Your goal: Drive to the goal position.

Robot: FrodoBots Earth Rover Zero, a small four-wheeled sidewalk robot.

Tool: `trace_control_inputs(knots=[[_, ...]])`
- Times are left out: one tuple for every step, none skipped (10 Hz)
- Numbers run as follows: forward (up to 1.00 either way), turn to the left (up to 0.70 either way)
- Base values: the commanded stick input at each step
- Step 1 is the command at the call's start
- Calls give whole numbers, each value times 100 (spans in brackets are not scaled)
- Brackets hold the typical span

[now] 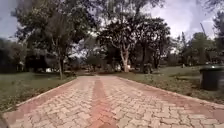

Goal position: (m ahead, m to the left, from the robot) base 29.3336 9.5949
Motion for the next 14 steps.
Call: trace_control_inputs(knots=[[70,0],[70,0],[70,0],[70,0],[70,0],[70,0],[70,0],[70,0],[70,0],[70,0],[70,0],[70,0],[70,0],[70,0]])
